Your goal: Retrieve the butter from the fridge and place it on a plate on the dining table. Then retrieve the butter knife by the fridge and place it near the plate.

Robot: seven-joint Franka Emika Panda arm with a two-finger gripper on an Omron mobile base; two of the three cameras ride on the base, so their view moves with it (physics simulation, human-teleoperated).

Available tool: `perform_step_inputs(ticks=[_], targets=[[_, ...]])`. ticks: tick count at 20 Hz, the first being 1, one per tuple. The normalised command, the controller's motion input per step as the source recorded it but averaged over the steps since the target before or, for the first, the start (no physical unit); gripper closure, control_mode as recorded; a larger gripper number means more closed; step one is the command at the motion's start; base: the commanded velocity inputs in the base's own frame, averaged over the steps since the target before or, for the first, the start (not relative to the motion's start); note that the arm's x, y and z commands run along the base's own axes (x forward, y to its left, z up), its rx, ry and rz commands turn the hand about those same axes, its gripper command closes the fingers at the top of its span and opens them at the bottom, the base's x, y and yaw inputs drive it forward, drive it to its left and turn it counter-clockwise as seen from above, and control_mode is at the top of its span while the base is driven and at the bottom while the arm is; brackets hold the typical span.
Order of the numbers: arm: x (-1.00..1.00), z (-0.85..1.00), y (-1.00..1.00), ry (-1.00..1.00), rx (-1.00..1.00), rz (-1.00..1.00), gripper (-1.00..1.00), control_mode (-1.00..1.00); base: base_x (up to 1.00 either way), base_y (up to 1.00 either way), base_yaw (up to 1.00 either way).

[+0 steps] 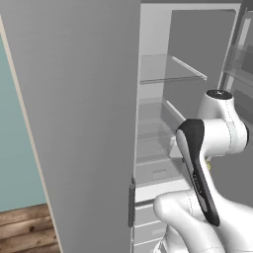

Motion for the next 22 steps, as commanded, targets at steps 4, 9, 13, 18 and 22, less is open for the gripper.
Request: perform_step_inputs(ticks=[4, 9, 13, 18, 22], targets=[[-0.19, 0.00, 0.01, 0.00, 0.00, 0.00, 1.00, 1.00, -0.37, 0.09, -0.01], [0.00, 0.00, 0.00, 0.00, 0.00, 0.00, 1.00, 1.00, -0.76, 0.28, -0.03], [0.00, 0.00, 0.00, 0.00, 0.00, 0.00, 1.00, 1.00, -0.66, 0.25, -0.04], [0.00, 0.00, 0.00, 0.00, 0.00, 0.00, 1.00, 1.00, -0.69, 0.24, -0.06], [0.00, 0.00, 0.00, 0.00, 0.00, 0.00, 1.00, 1.00, -0.72, 0.30, -0.10]])
